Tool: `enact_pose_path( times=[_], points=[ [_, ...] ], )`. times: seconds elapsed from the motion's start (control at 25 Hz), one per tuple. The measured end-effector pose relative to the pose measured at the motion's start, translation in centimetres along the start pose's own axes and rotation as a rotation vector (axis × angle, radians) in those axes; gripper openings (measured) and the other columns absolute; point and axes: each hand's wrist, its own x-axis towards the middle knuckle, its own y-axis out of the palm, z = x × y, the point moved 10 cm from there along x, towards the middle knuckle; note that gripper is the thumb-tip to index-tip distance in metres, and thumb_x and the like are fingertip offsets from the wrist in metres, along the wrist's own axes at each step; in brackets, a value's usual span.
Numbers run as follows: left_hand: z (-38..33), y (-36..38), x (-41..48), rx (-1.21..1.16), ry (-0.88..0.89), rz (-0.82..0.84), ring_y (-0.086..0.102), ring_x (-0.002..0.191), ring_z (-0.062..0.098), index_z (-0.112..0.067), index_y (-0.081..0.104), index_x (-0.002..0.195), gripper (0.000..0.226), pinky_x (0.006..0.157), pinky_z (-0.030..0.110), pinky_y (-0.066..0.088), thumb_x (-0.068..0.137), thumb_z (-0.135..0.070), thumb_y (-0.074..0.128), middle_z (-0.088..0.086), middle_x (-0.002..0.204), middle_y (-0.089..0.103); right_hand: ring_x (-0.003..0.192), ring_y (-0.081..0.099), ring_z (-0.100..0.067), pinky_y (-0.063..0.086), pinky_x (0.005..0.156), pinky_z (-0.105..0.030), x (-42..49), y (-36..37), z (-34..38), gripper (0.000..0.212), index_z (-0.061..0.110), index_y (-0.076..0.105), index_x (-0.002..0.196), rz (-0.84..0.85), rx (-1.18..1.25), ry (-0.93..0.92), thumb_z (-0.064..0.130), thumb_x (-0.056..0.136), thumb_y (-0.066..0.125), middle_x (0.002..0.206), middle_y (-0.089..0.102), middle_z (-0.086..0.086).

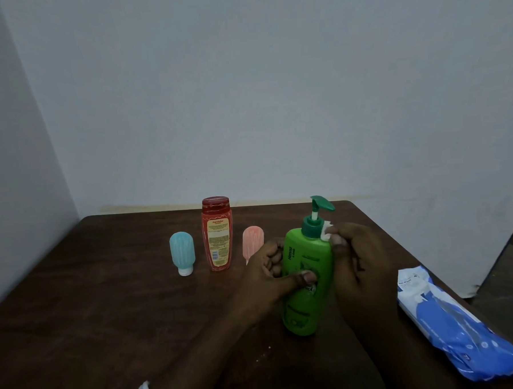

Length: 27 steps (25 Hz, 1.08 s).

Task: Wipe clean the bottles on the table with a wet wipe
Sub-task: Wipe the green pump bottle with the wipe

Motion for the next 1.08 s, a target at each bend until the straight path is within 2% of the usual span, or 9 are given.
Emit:
enact_pose_path(
  times=[0.08,0.24,0.32,0.44,0.56,0.64,0.72,0.92,1.08],
  points=[
    [-0.1,0.1,-0.1,0.005,-0.001,0.004,0.073,0.113,0.024,-0.012,0.06,0.127,0.053,0.092,0.039,0.061,0.081,0.004,0.082,0.007,0.122,0.076,0.097,0.061,-0.007,0.05,0.081,-0.027,0.1,0.1,-0.2,0.017,0.01,0.067,0.103,-0.004,0.038,0.034,0.009,0.097,0.05,0.1,0.064,0.004],
    [-0.5,0.0,-0.2,-0.003,0.0,-0.005,0.073,0.113,0.018,-0.021,0.062,0.124,0.053,0.089,0.032,0.061,0.08,0.004,0.081,-0.001,0.12,0.077,0.11,0.058,-0.02,0.046,0.099,-0.035,-1.7,1.6,2.8,0.021,-0.002,0.07,0.105,0.089,-0.127,-0.262,0.002,0.09,0.055,0.11,0.063,-0.01],
    [-0.4,0.2,-0.2,0.007,-0.006,0.001,0.073,0.112,0.018,-0.021,0.063,0.122,0.052,0.089,0.032,0.061,0.081,0.004,0.081,-0.002,0.118,0.078,0.113,0.056,-0.02,0.046,0.102,-0.035,-1.8,1.7,2.6,0.022,-0.003,0.07,0.106,0.122,-0.159,-0.315,-0.002,0.088,0.057,0.111,0.064,-0.013],
    [0.2,0.5,-0.4,0.048,-0.063,0.025,0.073,0.114,0.018,-0.018,0.061,0.126,0.054,0.093,0.036,0.06,0.081,0.001,0.083,0.0,0.12,0.077,0.108,0.061,-0.016,0.05,0.094,-0.032,-0.6,0.5,0.4,0.019,0.002,0.07,0.105,0.07,-0.062,-0.128,0.002,0.092,0.056,0.11,0.065,-0.003],
    [0.8,1.1,-0.9,0.087,-0.136,0.086,0.072,0.115,0.011,-0.02,0.061,0.129,0.05,0.091,0.029,0.06,0.085,-0.008,0.081,-0.006,0.123,0.076,0.102,0.065,-0.009,0.053,0.085,-0.027,0.2,-0.4,-2.1,0.016,0.013,0.069,0.107,0.033,0.098,0.125,0.011,0.1,0.054,0.105,0.068,0.005],
    [0.6,1.3,-1.2,0.11,-0.135,0.083,0.072,0.112,0.007,-0.023,0.063,0.125,0.041,0.086,0.024,0.059,0.089,-0.011,0.078,-0.012,0.118,0.077,0.103,0.065,-0.007,0.053,0.086,-0.026,0.0,-0.7,-3.0,0.015,0.015,0.07,0.107,0.033,0.115,0.201,0.011,0.1,0.057,0.105,0.069,0.006],
    [0.1,1.2,-1.5,0.105,-0.113,0.037,0.074,0.107,0.008,-0.02,0.066,0.121,0.036,0.081,0.022,0.06,0.09,-0.008,0.076,-0.012,0.114,0.079,0.103,0.063,-0.004,0.051,0.087,-0.022,-0.2,-0.9,-2.7,0.015,0.015,0.07,0.108,0.029,0.061,0.188,0.011,0.1,0.059,0.105,0.068,0.005],
    [-1.7,2.7,-2.4,0.045,-0.062,0.001,0.078,0.098,0.023,-0.007,0.07,0.116,0.028,0.077,0.029,0.062,0.089,-0.01,0.075,0.006,0.107,0.081,0.099,0.059,0.002,0.04,0.086,-0.001,-0.1,-2.5,-1.2,0.025,0.012,0.071,0.116,0.006,-0.086,0.131,0.014,0.094,0.059,0.11,0.066,-0.002],
    [-2.8,3.3,-2.8,-0.056,-0.061,-0.099,0.077,0.1,0.032,-0.005,0.071,0.115,0.039,0.086,0.042,0.063,0.083,-0.026,0.078,0.014,0.107,0.08,0.098,0.057,0.011,0.041,0.083,-0.003,0.2,-3.0,0.3,0.023,0.012,0.073,0.113,0.093,-0.104,0.055,0.009,0.094,0.06,0.106,0.066,0.001]
  ],
)
